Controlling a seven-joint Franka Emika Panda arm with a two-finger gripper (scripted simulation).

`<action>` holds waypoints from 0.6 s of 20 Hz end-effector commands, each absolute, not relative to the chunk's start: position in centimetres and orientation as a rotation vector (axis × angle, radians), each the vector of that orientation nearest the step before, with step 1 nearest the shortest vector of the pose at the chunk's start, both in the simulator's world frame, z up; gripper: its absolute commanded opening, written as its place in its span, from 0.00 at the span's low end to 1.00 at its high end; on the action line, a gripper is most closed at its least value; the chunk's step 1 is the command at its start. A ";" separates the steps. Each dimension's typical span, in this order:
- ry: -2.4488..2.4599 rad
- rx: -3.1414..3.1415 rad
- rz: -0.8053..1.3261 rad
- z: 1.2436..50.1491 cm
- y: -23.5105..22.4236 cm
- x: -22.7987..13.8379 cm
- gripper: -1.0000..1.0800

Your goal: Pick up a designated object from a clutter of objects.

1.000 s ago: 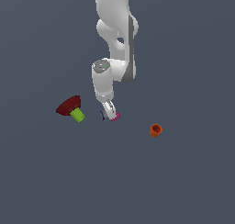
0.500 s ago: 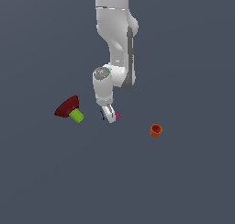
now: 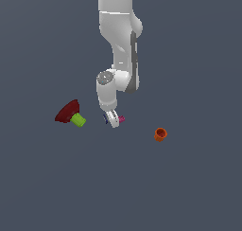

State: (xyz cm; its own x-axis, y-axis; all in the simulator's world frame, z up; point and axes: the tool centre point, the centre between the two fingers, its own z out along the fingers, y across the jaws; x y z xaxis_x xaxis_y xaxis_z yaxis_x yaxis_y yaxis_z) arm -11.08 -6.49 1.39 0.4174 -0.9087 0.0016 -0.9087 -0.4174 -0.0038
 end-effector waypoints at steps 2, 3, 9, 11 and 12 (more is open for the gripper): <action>1.693 -2.646 0.001 1.2 -6.4 -11.2 0.00; 1.693 -2.646 0.001 1.2 -6.4 -11.2 0.00; 1.694 -2.642 -0.007 1.6 -6.4 -11.0 0.00; 1.694 -2.642 -0.007 2.0 -6.3 -10.9 0.00; 1.694 -2.642 -0.007 2.2 -6.2 -10.8 0.00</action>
